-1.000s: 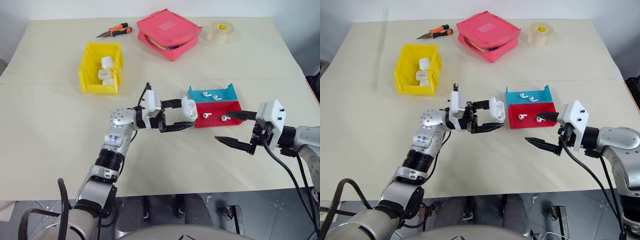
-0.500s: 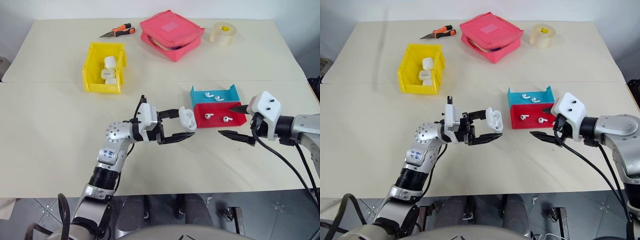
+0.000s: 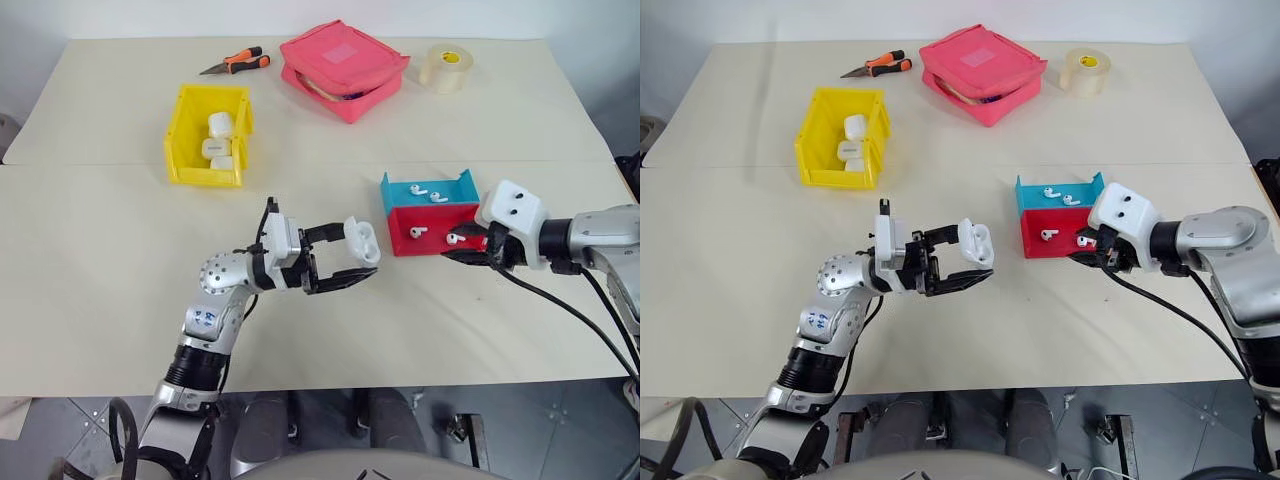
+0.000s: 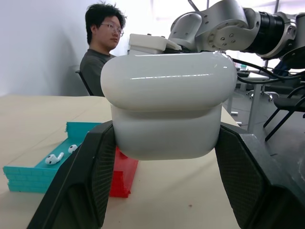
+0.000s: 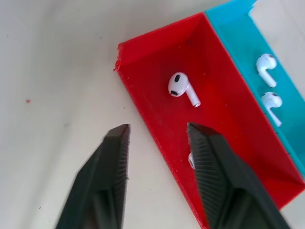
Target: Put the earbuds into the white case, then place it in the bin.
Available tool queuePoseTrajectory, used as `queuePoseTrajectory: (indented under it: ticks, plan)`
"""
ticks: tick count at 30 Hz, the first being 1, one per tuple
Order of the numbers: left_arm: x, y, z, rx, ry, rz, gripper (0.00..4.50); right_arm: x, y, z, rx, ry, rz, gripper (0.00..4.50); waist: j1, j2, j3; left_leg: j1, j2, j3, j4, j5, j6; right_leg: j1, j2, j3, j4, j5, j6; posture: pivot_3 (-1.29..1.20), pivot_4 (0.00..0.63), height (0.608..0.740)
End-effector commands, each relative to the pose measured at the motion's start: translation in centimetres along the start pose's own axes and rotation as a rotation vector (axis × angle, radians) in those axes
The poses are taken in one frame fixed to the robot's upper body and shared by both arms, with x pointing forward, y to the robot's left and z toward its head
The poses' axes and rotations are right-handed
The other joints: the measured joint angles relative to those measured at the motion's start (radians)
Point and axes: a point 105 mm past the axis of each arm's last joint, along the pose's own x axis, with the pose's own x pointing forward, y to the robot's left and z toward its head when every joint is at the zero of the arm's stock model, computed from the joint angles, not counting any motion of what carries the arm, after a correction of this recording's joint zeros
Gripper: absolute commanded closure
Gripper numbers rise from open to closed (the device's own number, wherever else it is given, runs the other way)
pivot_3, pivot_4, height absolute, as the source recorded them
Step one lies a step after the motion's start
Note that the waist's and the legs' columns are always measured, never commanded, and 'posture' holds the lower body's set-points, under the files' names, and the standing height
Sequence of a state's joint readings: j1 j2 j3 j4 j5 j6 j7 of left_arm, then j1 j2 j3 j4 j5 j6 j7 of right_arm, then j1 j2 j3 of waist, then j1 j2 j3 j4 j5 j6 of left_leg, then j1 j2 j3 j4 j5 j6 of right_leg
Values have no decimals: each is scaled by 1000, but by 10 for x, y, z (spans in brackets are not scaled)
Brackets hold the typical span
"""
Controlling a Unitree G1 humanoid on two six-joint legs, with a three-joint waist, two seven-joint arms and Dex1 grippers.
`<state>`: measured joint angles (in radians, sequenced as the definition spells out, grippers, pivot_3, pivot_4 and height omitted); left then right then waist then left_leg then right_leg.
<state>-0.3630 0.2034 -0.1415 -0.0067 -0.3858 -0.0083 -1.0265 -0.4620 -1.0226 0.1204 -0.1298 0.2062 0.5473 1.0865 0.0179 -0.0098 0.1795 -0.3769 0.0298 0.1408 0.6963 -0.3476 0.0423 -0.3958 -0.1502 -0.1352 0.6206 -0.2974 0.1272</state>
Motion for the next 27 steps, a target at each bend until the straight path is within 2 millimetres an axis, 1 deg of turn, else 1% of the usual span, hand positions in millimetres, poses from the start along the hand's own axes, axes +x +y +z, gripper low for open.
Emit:
queuePoseTrajectory:
  ticks: [1, 14, 27]
  plan:
    - [5, -10, 8, 33, -27, -23, 1744, -4, -10, 1, -42, 33, -24, 2380, 0, 0, 0, 0, 0, 0, 0, 0, 0, 0, 0, 0, 0, 0, 0, 0, 150, 740]
    - [6, -8, 9, 33, -23, -11, 1744, 12, -26, -8, -119, 132, 22, 2380, -6, 1, 0, 0, 0, 0, 0, 0, 0, 0, 0, 0, 0, 0, 0, 0, 150, 740]
    - [6, -9, 10, 36, -21, -4, 1744, 25, -37, -7, -145, 151, 49, 2380, -11, 1, 0, 0, 0, 0, 0, 0, 0, 0, 0, 0, 1, 0, 0, 0, 150, 740]
